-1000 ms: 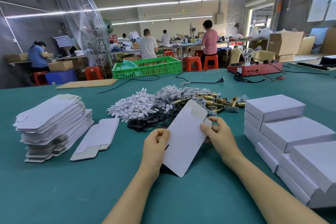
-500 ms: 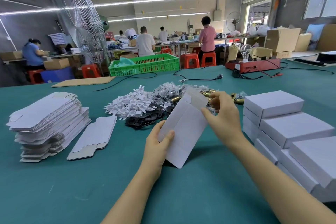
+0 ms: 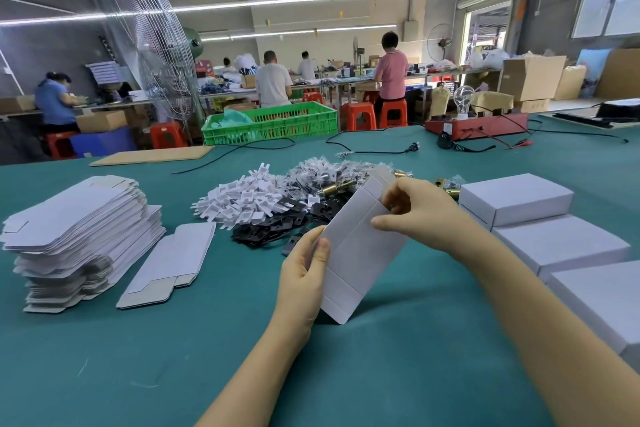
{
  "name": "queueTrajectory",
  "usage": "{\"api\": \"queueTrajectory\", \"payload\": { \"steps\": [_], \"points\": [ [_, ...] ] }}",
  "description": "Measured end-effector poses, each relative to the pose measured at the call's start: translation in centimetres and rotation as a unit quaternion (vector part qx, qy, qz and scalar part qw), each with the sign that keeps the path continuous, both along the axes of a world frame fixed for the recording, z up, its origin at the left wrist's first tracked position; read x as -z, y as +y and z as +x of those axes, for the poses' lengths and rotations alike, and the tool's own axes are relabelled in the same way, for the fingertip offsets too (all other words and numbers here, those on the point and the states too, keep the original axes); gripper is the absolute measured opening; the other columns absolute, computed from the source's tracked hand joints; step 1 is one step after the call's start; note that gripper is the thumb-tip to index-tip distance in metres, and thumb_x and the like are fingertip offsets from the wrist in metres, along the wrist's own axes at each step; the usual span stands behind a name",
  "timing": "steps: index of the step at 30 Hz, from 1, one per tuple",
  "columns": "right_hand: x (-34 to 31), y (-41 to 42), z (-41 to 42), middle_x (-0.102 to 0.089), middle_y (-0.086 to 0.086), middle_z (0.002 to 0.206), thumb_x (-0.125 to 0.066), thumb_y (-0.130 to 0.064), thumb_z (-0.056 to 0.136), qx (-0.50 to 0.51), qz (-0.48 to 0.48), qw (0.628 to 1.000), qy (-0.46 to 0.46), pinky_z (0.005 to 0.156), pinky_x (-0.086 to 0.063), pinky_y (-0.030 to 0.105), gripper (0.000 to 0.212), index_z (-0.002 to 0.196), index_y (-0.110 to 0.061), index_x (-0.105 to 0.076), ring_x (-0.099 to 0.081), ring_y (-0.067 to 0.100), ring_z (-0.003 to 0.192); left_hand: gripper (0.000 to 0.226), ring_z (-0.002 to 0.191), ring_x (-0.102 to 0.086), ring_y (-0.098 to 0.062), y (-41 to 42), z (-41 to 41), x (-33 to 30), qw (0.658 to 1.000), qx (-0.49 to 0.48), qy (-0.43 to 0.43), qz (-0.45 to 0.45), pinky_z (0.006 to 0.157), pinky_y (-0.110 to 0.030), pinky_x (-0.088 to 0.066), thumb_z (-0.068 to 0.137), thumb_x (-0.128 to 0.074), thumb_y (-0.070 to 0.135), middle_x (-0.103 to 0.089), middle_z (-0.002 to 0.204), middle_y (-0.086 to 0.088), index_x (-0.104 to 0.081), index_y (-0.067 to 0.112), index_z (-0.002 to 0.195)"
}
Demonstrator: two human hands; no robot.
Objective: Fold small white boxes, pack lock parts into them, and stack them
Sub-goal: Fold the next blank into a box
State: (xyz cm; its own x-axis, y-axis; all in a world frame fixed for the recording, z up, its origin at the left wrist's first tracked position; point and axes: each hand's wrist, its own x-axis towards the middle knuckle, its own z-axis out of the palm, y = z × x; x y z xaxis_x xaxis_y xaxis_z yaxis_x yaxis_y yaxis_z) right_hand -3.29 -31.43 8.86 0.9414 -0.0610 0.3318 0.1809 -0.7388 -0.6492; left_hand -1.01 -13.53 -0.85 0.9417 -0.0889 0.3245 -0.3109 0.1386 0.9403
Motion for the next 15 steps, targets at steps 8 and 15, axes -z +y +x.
{"api": "queueTrajectory", "payload": {
  "steps": [8, 15],
  "points": [
    [-0.9, 0.3, -0.6, -0.051, -0.003, 0.075, -0.077, -0.022, 0.077, -0.002, -0.027, 1.0, -0.012, 0.058, -0.036, 0.026, 0.037, 0.072, -0.019, -0.041, -0.044, 0.01, 0.066, 0.017, 0.104, -0.063, 0.0, -0.3, -0.4, -1.1, 0.999, -0.006, -0.037, 0.032, 0.087, -0.015, -0.048, 0.097, -0.052, 0.026, -0.071, 0.104, 0.021, -0.064, 0.032, 0.106],
    [-0.5, 1.1, -0.3, -0.062, 0.001, 0.067, -0.074, -0.012, 0.081, -0.012, 0.167, 0.986, 0.009, 0.056, -0.035, 0.024, 0.02, 0.085, -0.016, -0.055, -0.051, 0.009, 0.063, 0.058, 0.109, -0.063, -0.03, 0.1, -0.4, -0.9, 0.769, -0.353, -0.357, 0.395, 0.104, -0.067, -0.033, 0.087, -0.052, 0.056, -0.069, 0.114, -0.006, -0.07, 0.01, 0.116]
  ]
}}
